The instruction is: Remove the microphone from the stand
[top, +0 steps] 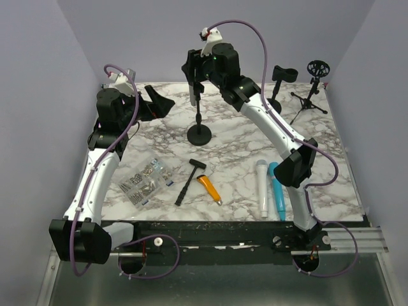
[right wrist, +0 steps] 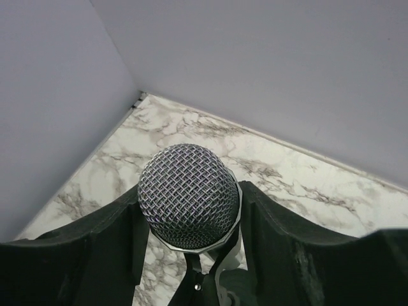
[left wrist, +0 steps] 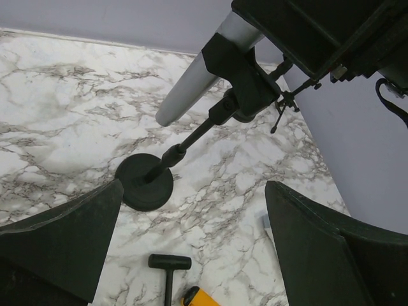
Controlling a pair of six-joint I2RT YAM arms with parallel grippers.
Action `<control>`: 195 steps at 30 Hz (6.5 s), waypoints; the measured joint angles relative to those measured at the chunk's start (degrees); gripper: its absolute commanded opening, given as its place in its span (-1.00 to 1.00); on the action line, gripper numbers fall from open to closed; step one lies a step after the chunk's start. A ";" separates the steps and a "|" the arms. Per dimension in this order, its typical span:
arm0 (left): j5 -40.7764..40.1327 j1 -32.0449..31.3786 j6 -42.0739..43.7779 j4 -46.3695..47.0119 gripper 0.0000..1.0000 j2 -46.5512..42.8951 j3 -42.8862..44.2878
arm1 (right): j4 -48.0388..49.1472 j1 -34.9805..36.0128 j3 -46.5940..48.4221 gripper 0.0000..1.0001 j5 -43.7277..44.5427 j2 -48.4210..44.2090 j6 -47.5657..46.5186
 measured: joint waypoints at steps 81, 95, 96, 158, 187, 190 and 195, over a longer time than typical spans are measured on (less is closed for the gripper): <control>-36.92 -29.40 12.66 37.42 0.96 21.00 0.17 | 7.06 -0.15 -16.87 -0.99 35.21 -25.55 -5.03; -26.58 -26.32 6.34 7.19 0.97 11.30 9.03 | -15.67 -0.17 -57.79 -0.99 20.24 -51.71 10.58; -25.81 -26.05 6.51 5.53 0.97 9.09 8.94 | -17.29 -0.17 -58.73 -0.99 17.94 -52.09 11.87; -22.77 -24.52 12.20 -2.34 0.97 -5.07 2.38 | -8.55 -4.28 -75.45 -0.32 5.11 -25.16 28.13; -21.73 -24.52 11.28 -2.34 0.97 -5.07 2.38 | -7.19 -4.28 -76.22 0.50 5.46 -24.92 27.30; -21.73 -24.52 11.28 -2.34 0.97 -5.07 2.38 | -7.61 -4.28 -75.01 0.59 5.49 -25.07 26.88; -21.73 -24.52 11.28 -2.32 0.97 -5.07 2.38 | -8.83 -4.28 -72.32 0.65 5.51 -26.40 26.34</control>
